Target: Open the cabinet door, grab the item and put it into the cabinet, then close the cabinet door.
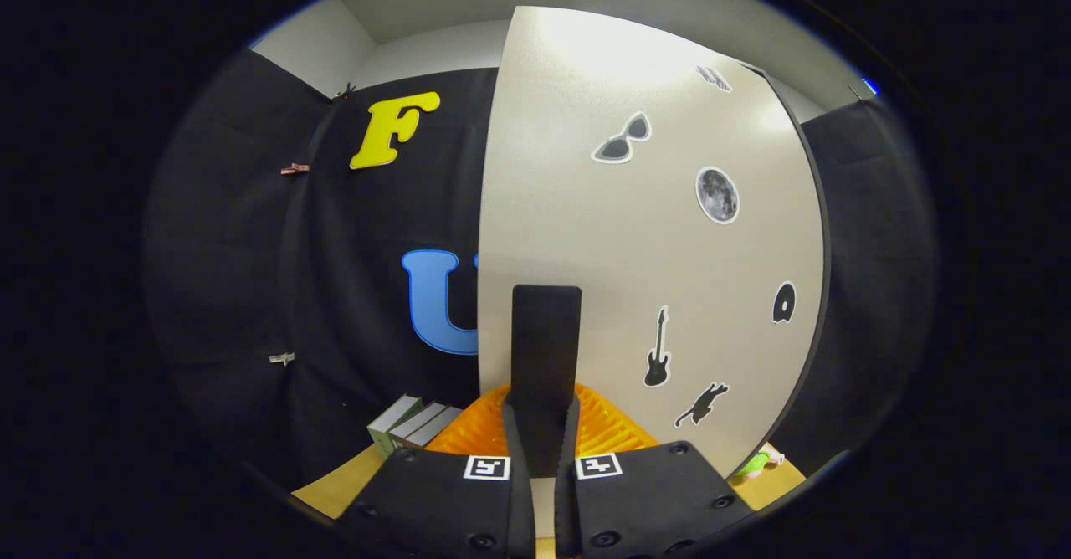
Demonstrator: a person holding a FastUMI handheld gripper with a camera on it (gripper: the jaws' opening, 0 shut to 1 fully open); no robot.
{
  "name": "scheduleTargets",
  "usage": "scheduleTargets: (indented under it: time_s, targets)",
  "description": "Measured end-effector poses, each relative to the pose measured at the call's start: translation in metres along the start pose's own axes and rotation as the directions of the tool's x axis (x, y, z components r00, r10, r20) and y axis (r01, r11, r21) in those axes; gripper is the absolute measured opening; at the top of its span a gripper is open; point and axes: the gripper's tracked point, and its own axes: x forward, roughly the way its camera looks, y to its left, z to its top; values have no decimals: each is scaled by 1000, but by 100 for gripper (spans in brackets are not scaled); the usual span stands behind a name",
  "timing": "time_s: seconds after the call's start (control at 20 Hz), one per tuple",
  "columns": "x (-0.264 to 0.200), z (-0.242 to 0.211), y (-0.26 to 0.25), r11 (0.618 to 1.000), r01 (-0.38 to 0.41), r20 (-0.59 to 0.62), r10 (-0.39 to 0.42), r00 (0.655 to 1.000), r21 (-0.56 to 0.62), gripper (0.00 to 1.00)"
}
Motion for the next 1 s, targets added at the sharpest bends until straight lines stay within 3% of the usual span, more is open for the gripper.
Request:
scheduleTargets:
  time_s: [0.4,1.0]
  targets:
    - [-101,1,-42,992,-122,-7,122,992,10,13]
    - [-149,2,-87,959,-282,-15,283,959,26,13]
